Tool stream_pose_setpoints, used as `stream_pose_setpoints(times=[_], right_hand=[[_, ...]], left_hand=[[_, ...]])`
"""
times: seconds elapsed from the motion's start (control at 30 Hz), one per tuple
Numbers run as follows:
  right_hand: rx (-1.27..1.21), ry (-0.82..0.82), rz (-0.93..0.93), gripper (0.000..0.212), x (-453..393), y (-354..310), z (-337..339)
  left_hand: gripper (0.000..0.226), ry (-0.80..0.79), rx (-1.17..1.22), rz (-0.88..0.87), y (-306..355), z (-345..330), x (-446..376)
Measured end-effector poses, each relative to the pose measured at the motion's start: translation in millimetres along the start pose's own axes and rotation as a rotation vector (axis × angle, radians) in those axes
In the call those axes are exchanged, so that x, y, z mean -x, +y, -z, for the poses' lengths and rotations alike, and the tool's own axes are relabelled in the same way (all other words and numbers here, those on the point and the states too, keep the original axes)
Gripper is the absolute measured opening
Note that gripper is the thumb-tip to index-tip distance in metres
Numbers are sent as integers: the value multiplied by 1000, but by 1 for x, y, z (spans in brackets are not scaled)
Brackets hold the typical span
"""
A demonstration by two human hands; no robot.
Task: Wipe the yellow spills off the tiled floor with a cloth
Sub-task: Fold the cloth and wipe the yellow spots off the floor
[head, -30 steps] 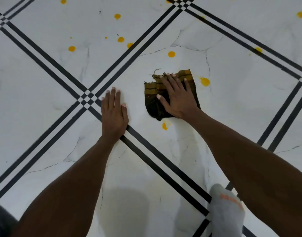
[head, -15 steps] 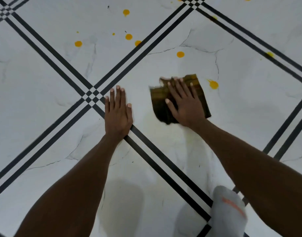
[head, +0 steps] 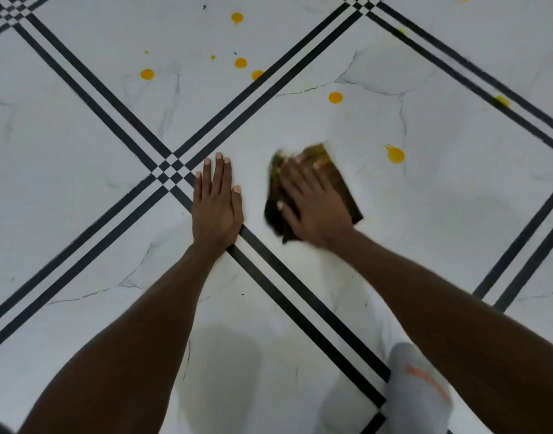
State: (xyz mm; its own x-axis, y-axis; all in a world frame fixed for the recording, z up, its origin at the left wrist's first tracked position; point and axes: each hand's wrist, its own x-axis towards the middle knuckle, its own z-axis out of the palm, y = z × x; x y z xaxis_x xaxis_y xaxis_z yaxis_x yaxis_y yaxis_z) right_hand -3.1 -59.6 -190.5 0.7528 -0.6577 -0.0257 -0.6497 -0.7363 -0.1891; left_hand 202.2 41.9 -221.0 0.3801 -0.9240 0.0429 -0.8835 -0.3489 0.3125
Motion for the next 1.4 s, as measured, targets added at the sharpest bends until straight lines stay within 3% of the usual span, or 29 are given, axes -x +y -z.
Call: stream_pose_setpoints(times=[0.07, 0.13, 0.23, 0.3, 0.4, 0.47, 0.53, 0.6, 0.7, 0.77, 0.83, 0.93, 0.97, 1.07, 1.17, 1.27, 1.4], right_hand=[[56, -84, 245, 67, 51, -1, 2], [51, -45, 269, 67, 70, 41, 9], [55, 64, -144, 67, 26, 92, 19], [32, 79, -254, 69, 1, 80, 15], [31, 18, 47, 66, 39, 53, 14], [94, -73, 189, 66, 88, 82, 19], [87, -2, 50, 64, 100, 129, 23], [82, 80, -251, 64, 73, 168, 27], [43, 144, -493, 68, 3, 176, 24], [28, 141, -373, 66, -19, 149, 20], [51, 64, -100, 64, 3, 124, 20], [73, -63, 151, 65, 51, 140, 33], [64, -43, 113, 64, 52, 160, 37], [34, 85, -248, 64, 7, 209, 36], [3, 137, -433, 66, -71, 207, 37], [39, 97, -197, 65, -100, 181, 28], [132, -76, 268, 61, -39, 211, 38]], left_hand=[[61, -3, 0, 3, 1, 0, -1], [61, -19, 23, -4, -1, 3, 0], [61, -27, 52, 9, 1, 1, -2], [61, -27, 95, 14, 8, 1, -8], [61, -33, 155, -44, 32, -6, -24], [61, -54, 192, -70, 52, -11, -38], [61, -70, 191, -115, 66, -15, -53], [61, -90, 160, -142, 70, -21, -66], [62, -77, 88, -148, 72, -27, -73], [61, -78, 72, -137, 76, -28, -75], [62, -98, 68, -124, 81, -22, -72], [63, -157, 84, -110, 81, -13, -74], [64, -166, 94, -102, 82, -12, -77], [62, -127, 96, -78, 88, -15, -78], [62, -83, 78, -113, 88, -20, -94], [62, -48, 45, -125, 75, -26, -127], [61, -34, 8, -121, 71, -25, -131]])
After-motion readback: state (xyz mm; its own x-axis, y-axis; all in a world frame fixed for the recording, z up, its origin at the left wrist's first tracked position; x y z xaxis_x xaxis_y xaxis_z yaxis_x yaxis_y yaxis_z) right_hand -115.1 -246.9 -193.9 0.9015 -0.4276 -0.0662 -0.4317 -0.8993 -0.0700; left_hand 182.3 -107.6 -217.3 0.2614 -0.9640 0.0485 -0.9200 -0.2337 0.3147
